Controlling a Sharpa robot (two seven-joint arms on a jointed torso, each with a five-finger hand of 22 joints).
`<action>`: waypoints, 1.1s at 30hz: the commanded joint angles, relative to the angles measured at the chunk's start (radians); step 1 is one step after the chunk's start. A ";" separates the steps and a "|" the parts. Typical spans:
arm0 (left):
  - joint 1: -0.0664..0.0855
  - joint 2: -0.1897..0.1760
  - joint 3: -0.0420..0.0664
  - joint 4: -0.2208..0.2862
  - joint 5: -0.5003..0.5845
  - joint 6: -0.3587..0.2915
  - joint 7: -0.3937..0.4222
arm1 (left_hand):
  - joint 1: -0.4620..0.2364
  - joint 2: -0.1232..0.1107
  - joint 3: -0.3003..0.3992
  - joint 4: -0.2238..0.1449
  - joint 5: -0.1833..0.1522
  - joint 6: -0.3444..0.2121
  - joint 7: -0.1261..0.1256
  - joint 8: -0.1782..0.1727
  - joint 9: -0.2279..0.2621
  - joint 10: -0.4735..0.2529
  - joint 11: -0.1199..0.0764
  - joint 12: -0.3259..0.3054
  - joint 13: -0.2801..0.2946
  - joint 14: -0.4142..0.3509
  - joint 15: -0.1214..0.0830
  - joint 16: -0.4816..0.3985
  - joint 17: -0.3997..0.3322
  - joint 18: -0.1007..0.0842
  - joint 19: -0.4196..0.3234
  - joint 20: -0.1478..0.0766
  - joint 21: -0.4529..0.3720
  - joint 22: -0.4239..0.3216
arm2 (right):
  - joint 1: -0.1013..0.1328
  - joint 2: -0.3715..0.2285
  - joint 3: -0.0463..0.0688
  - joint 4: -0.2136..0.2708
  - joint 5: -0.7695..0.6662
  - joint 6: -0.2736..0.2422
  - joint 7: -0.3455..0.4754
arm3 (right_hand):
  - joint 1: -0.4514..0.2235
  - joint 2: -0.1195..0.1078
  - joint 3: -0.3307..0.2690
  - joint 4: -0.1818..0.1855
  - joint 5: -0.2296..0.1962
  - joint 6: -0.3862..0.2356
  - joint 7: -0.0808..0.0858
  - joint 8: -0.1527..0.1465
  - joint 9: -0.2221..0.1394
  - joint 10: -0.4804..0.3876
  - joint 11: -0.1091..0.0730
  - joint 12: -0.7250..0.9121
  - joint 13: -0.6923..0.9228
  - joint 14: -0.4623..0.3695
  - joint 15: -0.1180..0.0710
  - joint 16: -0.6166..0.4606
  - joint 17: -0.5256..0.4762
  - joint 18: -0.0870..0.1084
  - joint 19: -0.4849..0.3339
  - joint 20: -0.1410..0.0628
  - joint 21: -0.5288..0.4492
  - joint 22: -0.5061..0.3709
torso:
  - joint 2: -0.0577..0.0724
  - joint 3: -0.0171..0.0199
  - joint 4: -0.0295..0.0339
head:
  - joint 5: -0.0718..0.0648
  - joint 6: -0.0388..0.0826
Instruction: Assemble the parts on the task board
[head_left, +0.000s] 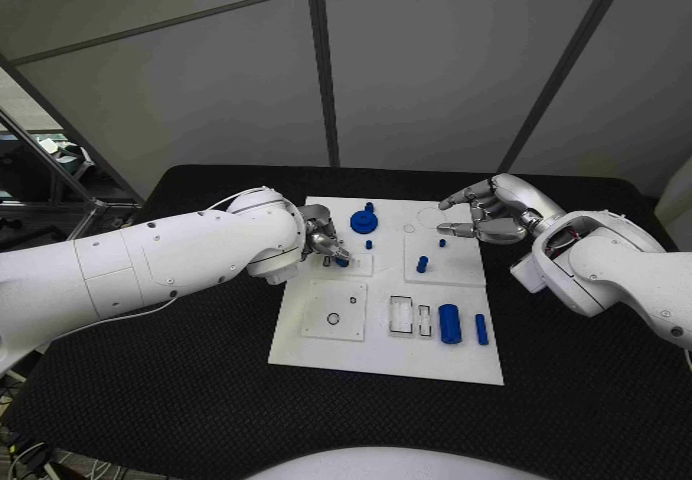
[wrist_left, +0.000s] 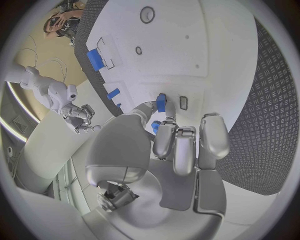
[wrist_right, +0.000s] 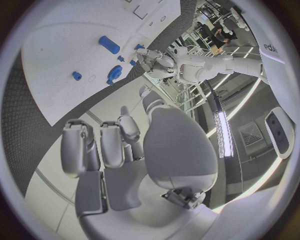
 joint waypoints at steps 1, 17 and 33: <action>0.001 -0.001 0.000 0.000 -0.026 0.016 -0.012 | -0.009 0.000 0.169 -0.164 0.006 0.030 -0.023 0.003 0.002 0.014 -0.002 0.003 0.155 0.099 -0.007 0.006 0.236 -0.011 0.004 0.000 0.005 0.002 | 0.002 0.001 0.001 0.001 0.001 0.005 0.009 | 0.003 0.000 0.000 0.004 0.006 0.010 0.000 -0.004 0.001 -0.005 -0.004 -0.004 -0.001 0.027 -0.008 -0.003 -0.001 0.005 -0.005 -0.003 -0.004 0.057 | -0.001 0.0005 0.0002 | 0.000 0.000; 0.001 0.009 0.000 -0.006 -0.029 0.063 -0.016 | -0.013 -0.003 0.171 -0.166 0.008 0.031 -0.023 0.002 0.004 0.015 -0.002 0.005 0.156 0.100 -0.007 0.009 0.239 -0.011 0.004 0.000 0.005 0.002 | 0.002 0.001 0.001 0.001 0.001 0.006 0.008 | 0.003 -0.001 0.000 0.004 0.006 0.010 0.000 -0.004 0.002 -0.005 -0.004 -0.003 -0.001 0.027 -0.008 -0.003 -0.001 0.005 -0.004 -0.003 -0.004 0.058 | 0.000 0.0004 0.0003 | 0.000 -0.005; 0.002 0.040 -0.018 -0.042 -0.029 0.099 -0.025 | -0.047 -0.003 0.173 -0.154 -0.034 0.040 -0.028 -0.001 0.021 0.021 -0.005 0.016 0.162 0.102 -0.009 0.015 0.247 -0.012 0.006 -0.001 0.005 0.007 | 0.002 0.004 0.001 0.000 0.001 0.007 0.008 | 0.003 -0.001 0.000 0.004 0.006 0.010 0.000 -0.004 0.002 -0.005 -0.004 -0.003 -0.001 0.027 -0.008 -0.003 -0.001 0.005 -0.004 -0.003 -0.004 0.058 | 0.000 0.0009 -0.0008 | 0.000 -0.009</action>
